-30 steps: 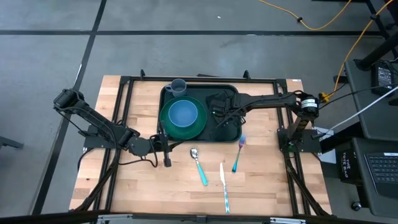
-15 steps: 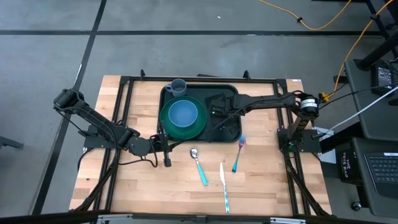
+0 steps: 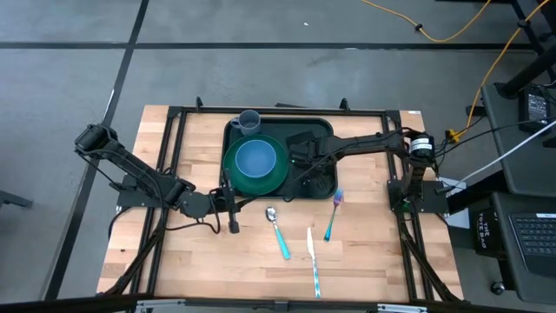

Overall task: Set up tray
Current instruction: Put the black napkin to the right of the green plate on the black serving tray

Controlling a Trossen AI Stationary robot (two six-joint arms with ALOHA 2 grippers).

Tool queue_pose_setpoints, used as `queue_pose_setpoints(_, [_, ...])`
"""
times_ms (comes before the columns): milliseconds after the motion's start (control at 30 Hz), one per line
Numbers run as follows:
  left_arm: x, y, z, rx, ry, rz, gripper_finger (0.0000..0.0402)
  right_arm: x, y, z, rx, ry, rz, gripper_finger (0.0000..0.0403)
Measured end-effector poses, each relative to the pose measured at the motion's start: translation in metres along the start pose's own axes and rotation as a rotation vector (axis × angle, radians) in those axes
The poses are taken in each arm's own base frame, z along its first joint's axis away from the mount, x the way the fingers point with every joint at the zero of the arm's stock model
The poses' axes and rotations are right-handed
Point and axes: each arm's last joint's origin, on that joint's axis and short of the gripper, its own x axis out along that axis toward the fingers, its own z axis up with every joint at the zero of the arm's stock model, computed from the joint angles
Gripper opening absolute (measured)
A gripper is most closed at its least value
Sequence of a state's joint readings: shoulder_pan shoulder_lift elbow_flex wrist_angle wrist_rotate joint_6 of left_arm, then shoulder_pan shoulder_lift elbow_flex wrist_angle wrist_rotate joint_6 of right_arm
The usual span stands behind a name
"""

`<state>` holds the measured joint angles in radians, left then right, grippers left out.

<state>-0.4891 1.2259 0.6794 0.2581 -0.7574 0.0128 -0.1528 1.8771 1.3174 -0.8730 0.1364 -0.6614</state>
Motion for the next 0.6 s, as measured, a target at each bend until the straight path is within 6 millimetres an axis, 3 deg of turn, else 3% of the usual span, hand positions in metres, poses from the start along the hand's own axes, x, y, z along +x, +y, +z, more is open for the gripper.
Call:
queue_pose_setpoints(267, [0.0, 0.0, -0.0001, 0.0, 0.0, 0.0, 0.0006, -0.0001, -0.0013, 0.0034, 0.115, -0.052, 0.011, 0.0086])
queue_pose_setpoints(600, [0.0, 0.0, -0.0001, 0.001, 0.0, 0.0, 0.0006, -0.0007, -0.0008, 0.0081, 0.215, -0.143, 0.096, 0.0095])
